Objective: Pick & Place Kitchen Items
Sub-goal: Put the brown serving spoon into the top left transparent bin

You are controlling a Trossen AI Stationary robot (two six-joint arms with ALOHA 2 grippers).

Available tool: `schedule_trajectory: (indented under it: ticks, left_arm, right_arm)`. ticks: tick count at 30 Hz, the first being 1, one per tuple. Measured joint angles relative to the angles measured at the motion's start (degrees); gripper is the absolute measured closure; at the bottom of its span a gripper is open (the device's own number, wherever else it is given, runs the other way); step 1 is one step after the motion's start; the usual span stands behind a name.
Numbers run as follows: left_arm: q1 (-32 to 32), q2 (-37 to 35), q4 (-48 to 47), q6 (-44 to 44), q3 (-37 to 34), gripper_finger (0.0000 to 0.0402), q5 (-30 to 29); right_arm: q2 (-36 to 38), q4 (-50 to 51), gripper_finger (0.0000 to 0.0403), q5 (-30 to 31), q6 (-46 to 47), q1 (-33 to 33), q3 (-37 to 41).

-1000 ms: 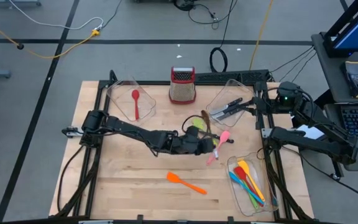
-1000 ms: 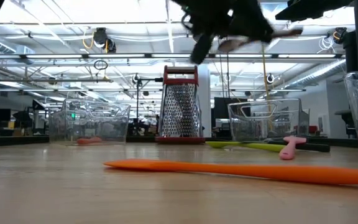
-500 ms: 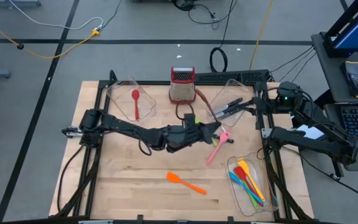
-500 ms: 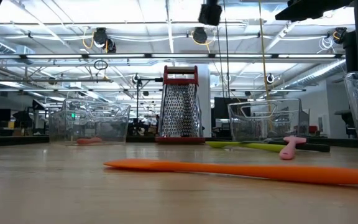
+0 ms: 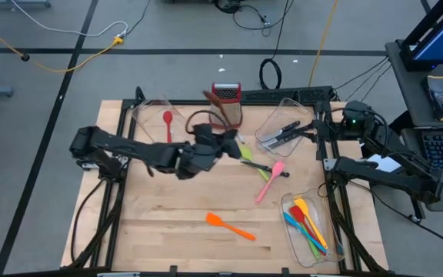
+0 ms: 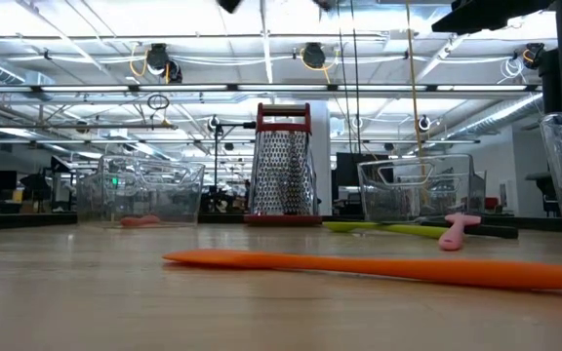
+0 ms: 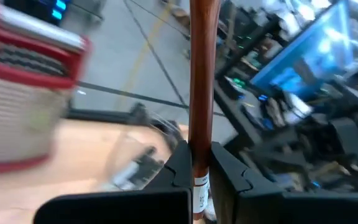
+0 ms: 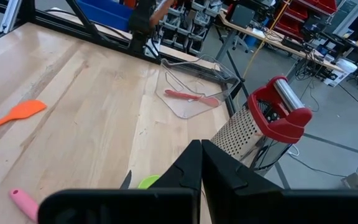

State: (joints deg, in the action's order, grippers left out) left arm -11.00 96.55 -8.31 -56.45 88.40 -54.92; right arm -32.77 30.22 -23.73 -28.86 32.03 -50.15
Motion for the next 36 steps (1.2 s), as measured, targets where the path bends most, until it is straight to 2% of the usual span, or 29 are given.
schedule_trajectory:
  ticks: [5,13,18,24,27,32,36]
  left_arm:
    - [0.6,-4.7,-13.6,-2.6,0.0,0.0389,-3.9]
    - [5.4,-11.4,-35.8,-10.4,0.0,0.0389,-4.6]
    - [10.6,-14.1,-49.9,-17.4,0.0,0.0389,0.9]
    - [18.4,-14.6,-63.2,-21.7,0.0,0.0389,12.4]
    - [22.2,-14.6,-68.3,-21.4,0.0,0.0389,16.2]
    - [28.1,-14.4,-74.5,-20.3,0.0,0.0389,19.4]
    - [33.0,-14.4,-77.3,-16.3,0.0,0.0389,22.6]
  right_arm:
    - [-0.6,0.0,0.0403,0.1,0.4,0.0,0.0]
    - [-2.7,0.0,0.0403,0.0,2.8,0.0,0.0]
    - [-3.9,-0.2,0.0403,0.1,2.6,0.0,0.0]
    - [-4.5,-2.8,0.0403,0.1,2.6,0.0,0.0]
    - [-4.5,-4.2,0.0403,1.4,2.6,0.0,0.0]
    - [-4.5,-4.8,0.0403,5.9,2.6,0.0,0.0]
    - [-4.5,-5.0,0.0403,5.9,2.5,0.0,0.0]
